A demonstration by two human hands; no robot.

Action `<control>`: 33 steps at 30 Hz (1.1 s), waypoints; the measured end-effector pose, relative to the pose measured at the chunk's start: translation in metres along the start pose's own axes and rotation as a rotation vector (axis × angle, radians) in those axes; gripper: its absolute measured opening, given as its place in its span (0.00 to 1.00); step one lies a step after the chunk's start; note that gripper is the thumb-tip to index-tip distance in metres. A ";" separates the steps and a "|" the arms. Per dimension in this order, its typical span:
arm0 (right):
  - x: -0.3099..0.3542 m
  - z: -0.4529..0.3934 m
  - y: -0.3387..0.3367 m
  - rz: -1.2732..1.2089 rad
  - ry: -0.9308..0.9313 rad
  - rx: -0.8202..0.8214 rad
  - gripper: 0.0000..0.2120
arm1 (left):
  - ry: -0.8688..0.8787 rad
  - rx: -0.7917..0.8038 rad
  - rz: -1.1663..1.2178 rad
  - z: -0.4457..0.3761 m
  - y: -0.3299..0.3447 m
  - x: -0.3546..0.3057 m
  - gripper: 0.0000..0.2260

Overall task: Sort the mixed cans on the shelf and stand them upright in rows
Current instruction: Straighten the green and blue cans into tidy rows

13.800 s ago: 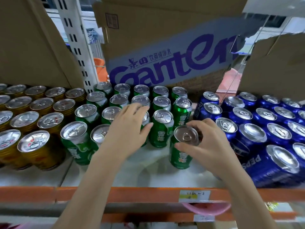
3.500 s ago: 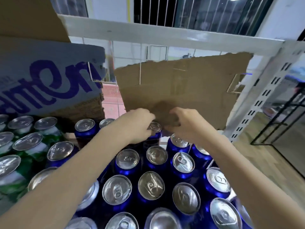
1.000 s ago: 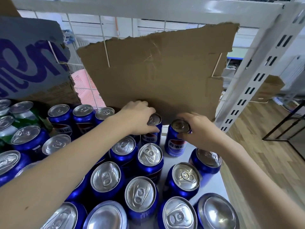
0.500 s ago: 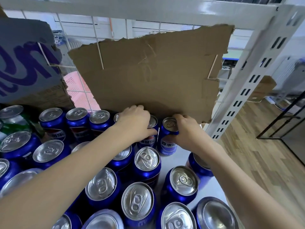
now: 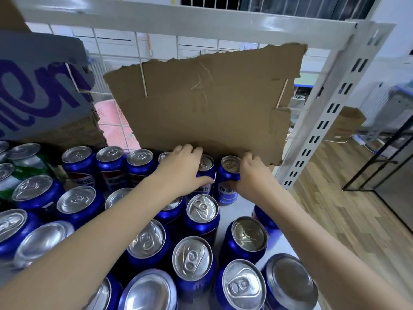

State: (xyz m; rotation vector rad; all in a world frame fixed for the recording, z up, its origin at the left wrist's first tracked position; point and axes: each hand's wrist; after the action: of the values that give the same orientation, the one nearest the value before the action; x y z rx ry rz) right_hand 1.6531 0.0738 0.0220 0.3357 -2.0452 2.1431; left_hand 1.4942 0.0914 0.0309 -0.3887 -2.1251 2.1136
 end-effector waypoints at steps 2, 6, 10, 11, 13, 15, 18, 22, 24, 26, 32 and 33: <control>0.001 0.008 -0.004 0.065 -0.020 -0.021 0.32 | 0.026 -0.039 0.004 0.013 -0.011 0.009 0.30; 0.014 0.034 -0.018 0.030 -0.237 -0.040 0.24 | 0.059 0.082 -0.010 0.048 -0.036 0.036 0.26; 0.028 0.053 -0.019 -0.042 -0.483 0.154 0.31 | 0.100 0.277 -0.022 0.065 -0.041 0.051 0.29; 0.030 0.053 -0.015 -0.038 -0.501 0.214 0.33 | 0.102 0.289 -0.018 0.065 -0.038 0.051 0.29; 0.034 0.048 -0.008 -0.001 -0.497 0.304 0.35 | 0.102 0.299 -0.016 0.062 -0.030 0.050 0.30; 0.037 0.045 -0.005 0.006 -0.476 0.320 0.34 | 0.088 0.315 0.003 0.056 -0.022 0.050 0.33; 0.038 0.044 -0.006 -0.054 -0.391 0.241 0.29 | 0.097 0.303 0.025 0.046 -0.019 0.052 0.27; 0.036 0.047 -0.014 -0.070 -0.247 0.129 0.18 | 0.187 0.276 0.060 0.036 -0.020 0.053 0.25; 0.036 0.048 -0.022 -0.041 -0.196 0.065 0.15 | 0.255 0.275 0.052 0.032 -0.023 0.049 0.26; 0.034 0.046 -0.027 -0.016 -0.140 0.024 0.15 | 0.315 0.262 0.028 0.026 -0.025 0.043 0.27; 0.022 0.035 -0.021 0.014 -0.016 0.013 0.20 | 0.385 0.270 -0.059 0.004 -0.020 0.025 0.35; 0.020 0.034 -0.020 0.016 -0.015 0.021 0.21 | 0.387 0.279 -0.059 0.002 -0.018 0.023 0.35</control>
State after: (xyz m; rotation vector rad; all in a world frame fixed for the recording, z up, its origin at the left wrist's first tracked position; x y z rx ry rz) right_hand 1.6408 0.0405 0.0478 0.3408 -2.0414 2.1798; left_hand 1.4699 0.0954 0.0470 -0.6324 -1.5880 2.0594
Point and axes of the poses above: each hand's wrist, its own z-axis away from the middle knuckle, its own y-axis out of the palm, x = y × z, and after that the axes turned 4 degrees about -y, right-handed
